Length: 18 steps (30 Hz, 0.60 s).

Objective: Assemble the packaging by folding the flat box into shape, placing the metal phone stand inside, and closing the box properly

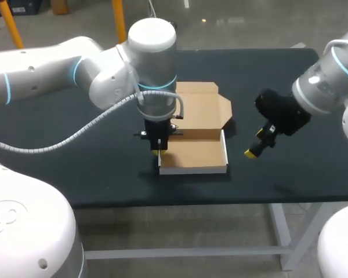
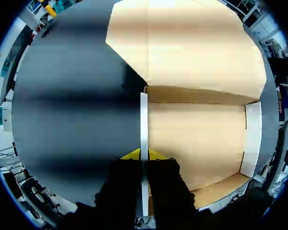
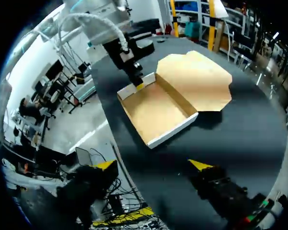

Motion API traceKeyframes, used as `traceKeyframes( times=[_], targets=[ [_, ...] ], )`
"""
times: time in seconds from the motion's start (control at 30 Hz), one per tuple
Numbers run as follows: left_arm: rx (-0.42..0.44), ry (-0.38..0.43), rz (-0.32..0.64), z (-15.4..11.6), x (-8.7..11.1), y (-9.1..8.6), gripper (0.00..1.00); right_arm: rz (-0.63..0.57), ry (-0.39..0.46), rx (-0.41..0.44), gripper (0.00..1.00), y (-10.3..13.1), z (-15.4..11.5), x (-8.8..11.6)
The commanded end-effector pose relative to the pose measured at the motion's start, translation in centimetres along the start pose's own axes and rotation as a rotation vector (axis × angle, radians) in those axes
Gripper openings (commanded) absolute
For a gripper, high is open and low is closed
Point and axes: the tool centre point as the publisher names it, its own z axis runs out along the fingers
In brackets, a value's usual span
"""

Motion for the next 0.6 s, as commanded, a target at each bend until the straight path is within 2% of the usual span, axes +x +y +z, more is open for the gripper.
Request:
traceKeyframes(
  times=[0.03,0.27,0.6],
  targets=[
    [0.002,-0.012,0.001,-0.2,-0.2,0.1,0.00,-0.061,0.017,-0.096,1.00,-1.7,-1.7,0.6],
    [0.011,-0.042,0.010,-0.2,-0.9,0.1,0.00,-0.128,0.005,-0.105,1.00,-2.5,-2.3,1.2],
    [0.003,-0.139,0.051,0.1,-1.6,-0.1,0.00,-0.182,-0.012,-0.106,1.00,-3.4,-2.6,1.9]
  ],
)
